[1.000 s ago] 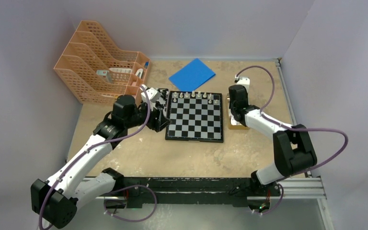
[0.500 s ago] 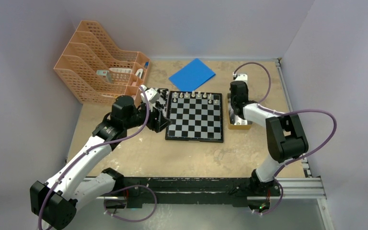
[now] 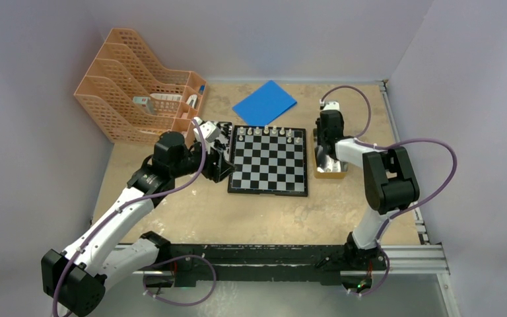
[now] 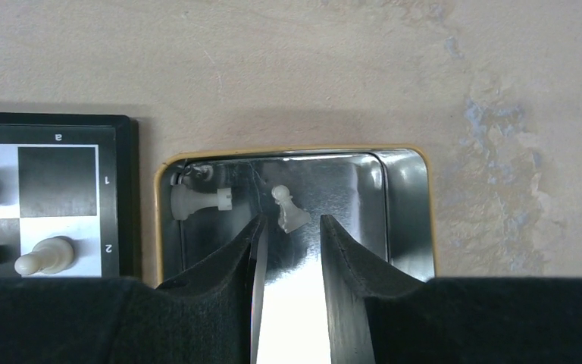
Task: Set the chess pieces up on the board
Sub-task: Pick up the chess piece from the storage box, then place the chess piece on the chessboard.
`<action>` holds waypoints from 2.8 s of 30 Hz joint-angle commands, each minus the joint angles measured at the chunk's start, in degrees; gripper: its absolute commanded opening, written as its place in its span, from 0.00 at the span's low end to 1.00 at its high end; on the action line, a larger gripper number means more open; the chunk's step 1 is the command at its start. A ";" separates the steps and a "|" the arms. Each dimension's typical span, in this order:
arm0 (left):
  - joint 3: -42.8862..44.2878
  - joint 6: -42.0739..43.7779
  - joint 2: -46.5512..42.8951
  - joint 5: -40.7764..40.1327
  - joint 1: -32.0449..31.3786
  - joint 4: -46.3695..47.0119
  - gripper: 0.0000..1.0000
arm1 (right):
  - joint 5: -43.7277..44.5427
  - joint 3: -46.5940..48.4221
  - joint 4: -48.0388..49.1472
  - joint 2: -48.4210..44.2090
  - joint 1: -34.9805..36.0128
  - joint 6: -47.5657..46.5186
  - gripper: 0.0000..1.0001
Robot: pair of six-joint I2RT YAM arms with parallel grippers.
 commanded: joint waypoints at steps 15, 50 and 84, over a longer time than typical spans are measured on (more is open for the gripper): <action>-0.01 1.14 -0.71 -0.64 0.22 1.59 0.62 | -4.33 4.16 0.00 2.96 -1.76 -0.92 0.39; 0.00 -1.06 -0.13 -1.24 0.22 2.24 0.58 | -2.90 7.20 -14.99 -3.49 -2.10 8.49 0.14; 20.81 -30.26 18.97 28.30 3.47 6.05 0.39 | -35.26 -15.95 21.05 -43.72 30.62 -5.33 0.17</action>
